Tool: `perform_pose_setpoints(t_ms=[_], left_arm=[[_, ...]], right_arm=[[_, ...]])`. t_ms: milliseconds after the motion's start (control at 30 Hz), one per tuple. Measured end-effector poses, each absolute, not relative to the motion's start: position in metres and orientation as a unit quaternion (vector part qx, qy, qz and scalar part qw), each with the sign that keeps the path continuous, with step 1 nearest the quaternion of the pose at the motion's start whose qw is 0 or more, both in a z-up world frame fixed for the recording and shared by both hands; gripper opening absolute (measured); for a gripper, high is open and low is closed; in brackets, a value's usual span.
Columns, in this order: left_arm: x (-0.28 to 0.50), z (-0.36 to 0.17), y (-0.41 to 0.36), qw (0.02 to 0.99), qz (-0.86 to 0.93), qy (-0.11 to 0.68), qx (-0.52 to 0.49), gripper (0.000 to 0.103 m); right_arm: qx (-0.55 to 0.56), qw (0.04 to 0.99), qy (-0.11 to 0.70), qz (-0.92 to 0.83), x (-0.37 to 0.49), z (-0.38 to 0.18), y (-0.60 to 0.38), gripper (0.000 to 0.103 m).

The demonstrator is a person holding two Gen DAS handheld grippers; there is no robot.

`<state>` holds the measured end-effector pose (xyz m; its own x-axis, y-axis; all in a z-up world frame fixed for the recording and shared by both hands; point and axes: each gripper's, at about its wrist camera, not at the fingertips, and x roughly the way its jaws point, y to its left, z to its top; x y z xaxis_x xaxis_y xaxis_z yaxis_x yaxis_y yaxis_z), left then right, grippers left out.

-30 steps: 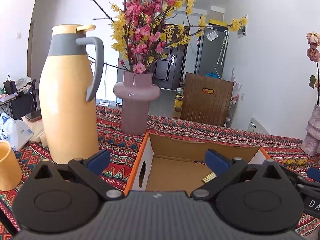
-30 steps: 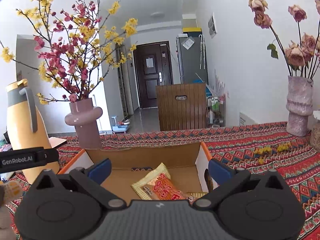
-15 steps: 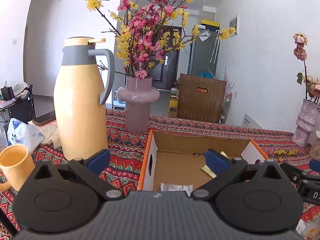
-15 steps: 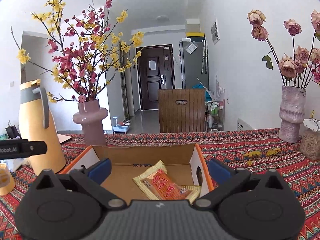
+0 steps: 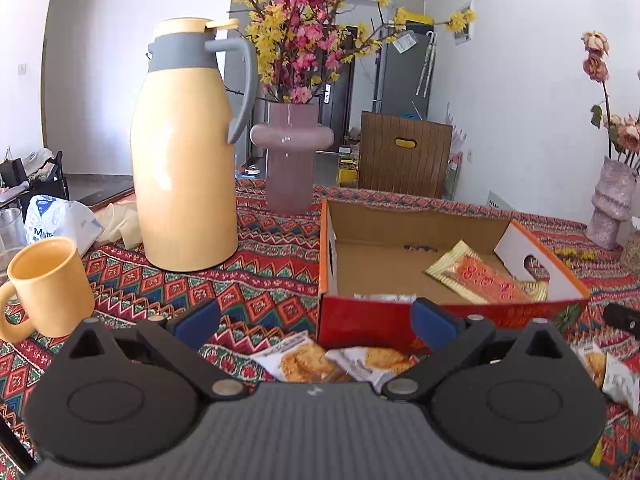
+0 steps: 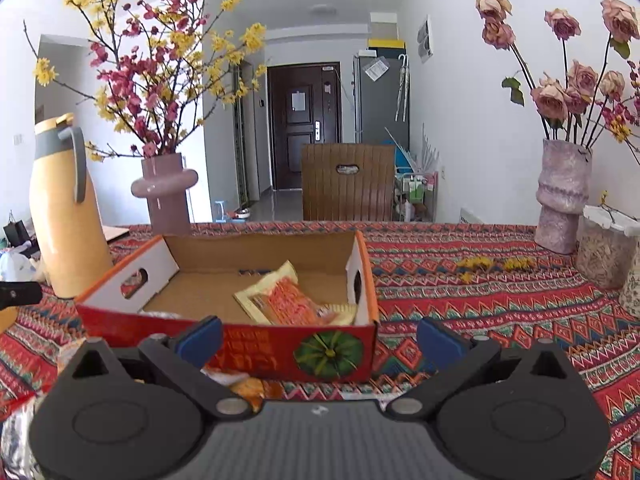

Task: Organize snacks
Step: 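Move the right gripper to the pile and grasp a small gold snack packet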

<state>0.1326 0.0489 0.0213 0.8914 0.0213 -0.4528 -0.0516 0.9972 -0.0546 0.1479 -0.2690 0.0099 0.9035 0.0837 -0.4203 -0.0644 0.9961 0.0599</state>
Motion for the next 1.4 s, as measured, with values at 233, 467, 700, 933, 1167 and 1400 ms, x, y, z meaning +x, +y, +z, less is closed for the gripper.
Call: perform_pose_setpoints(t_ms=[233,467,700,933,1167,1400], left_arm=[[0.14,-0.021,0.054,0.967,0.037,0.252,-0.026,0.103],[0.137,-0.022,0.057,0.968,0.032,0.248,-0.034,0.103],[0.137,-0.022,0.06,0.967,0.033,0.249,-0.042,0.103],[0.138,-0.023,0.061,0.966,0.036,0.253,-0.047,0.103],[0.138,-0.024,0.062,0.965,0.039,0.256,-0.049,0.103],[0.139,-0.025,0.062,0.965,0.036,0.256,-0.049,0.103]], right_arm=[[0.055,0.969,0.239,0.024,0.145,-0.009,-0.287,0.103],[0.06,0.966,0.249,0.022,0.143,-0.019,-0.291,0.103],[0.042,0.963,0.264,0.018,0.134,-0.018,-0.297,0.103],[0.021,0.951,0.31,0.01,0.145,-0.032,-0.308,0.103],[0.004,0.935,0.355,0.01,0.162,-0.05,-0.313,0.103],[0.003,0.931,0.363,0.03,0.151,-0.053,-0.324,0.099]])
